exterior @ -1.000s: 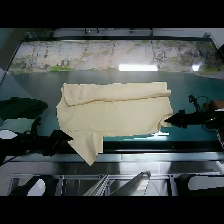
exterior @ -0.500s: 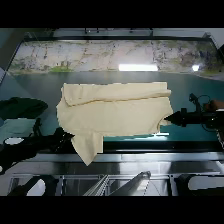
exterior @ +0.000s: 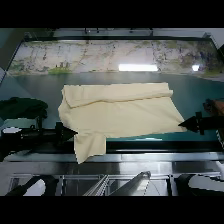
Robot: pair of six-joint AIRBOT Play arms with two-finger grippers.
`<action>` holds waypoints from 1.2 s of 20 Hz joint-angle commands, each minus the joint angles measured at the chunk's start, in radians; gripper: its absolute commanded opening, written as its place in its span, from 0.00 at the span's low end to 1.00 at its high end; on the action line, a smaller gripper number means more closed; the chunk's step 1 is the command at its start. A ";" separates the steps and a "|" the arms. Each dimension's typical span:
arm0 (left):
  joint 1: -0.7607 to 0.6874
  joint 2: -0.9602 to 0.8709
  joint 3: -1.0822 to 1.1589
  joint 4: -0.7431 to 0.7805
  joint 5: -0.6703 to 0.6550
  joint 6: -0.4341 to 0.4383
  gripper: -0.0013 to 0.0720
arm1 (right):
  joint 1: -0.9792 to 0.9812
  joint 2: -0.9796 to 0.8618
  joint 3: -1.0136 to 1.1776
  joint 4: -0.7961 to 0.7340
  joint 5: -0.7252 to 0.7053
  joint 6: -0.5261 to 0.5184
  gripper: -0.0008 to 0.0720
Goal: Fold the shirts.
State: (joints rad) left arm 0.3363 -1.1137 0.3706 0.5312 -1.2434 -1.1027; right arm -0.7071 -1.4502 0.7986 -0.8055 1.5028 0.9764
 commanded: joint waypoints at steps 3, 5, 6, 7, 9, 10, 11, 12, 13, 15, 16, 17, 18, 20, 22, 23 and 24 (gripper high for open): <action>0.032 0.098 0.033 0.146 -0.026 -0.111 0.06 | -0.016 0.061 -0.005 -0.108 -0.004 0.088 0.03; 0.092 0.129 0.033 0.129 -0.074 -0.105 0.06 | -0.013 0.061 -0.012 -0.104 -0.003 0.087 0.03; 0.125 0.142 0.035 0.092 -0.097 -0.082 0.06 | -0.013 0.061 -0.012 -0.079 -0.002 0.081 0.03; 0.154 0.147 0.054 0.052 -0.121 -0.060 0.06 | -0.014 0.061 -0.011 -0.022 -0.002 0.050 0.03; 0.175 0.125 0.154 -0.010 -0.156 -0.039 0.06 | -0.011 0.060 -0.005 0.177 -0.020 -0.029 0.03; 0.167 0.087 0.228 -0.011 -0.163 -0.040 0.06 | 0.000 0.060 0.002 0.278 -0.051 -0.063 0.03; 0.146 0.037 0.302 -0.012 -0.163 -0.041 0.06 | 0.015 0.060 0.011 0.344 -0.090 -0.090 0.03; 0.117 -0.022 0.379 -0.012 -0.159 -0.043 0.06 | 0.040 0.059 0.023 0.389 -0.154 -0.105 0.03; 0.090 -0.093 0.464 -0.011 -0.148 -0.043 0.06 | 0.070 0.058 0.036 0.414 -0.228 -0.117 0.03; 0.035 -0.248 0.634 -0.009 -0.115 -0.043 0.06 | 0.140 0.037 0.072 0.457 -0.383 -0.156 0.03; 0.017 -0.329 0.711 -0.009 -0.109 -0.043 0.06 | 0.179 0.014 0.093 0.483 -0.451 -0.190 0.03; -0.002 -0.421 0.792 -0.009 -0.111 -0.043 0.06 | 0.215 -0.013 0.111 0.507 -0.509 -0.221 0.03; -0.022 -0.514 0.867 -0.009 -0.120 -0.046 0.05 | 0.249 -0.047 0.130 0.525 -0.565 -0.248 0.03; -0.054 -0.681 1.000 -0.008 -0.146 -0.051 0.05 | 0.311 -0.122 0.162 0.557 -0.643 -0.297 0.03; -0.072 -0.806 1.110 -0.008 -0.148 -0.050 0.05 | 0.343 -0.194 0.185 0.558 -0.673 -0.317 0.03; -0.075 -0.850 1.150 -0.007 -0.147 -0.050 0.05 | 0.349 -0.222 0.188 0.554 -0.676 -0.319 0.03; -0.075 -0.887 1.191 -0.005 -0.156 -0.050 0.05 | 0.349 -0.244 0.187 0.549 -0.676 -0.319 0.03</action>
State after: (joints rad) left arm 0.2813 -1.8492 1.4197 0.5251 -1.3838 -1.1511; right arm -0.3950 -1.6161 0.9646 -0.2771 0.8963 0.6964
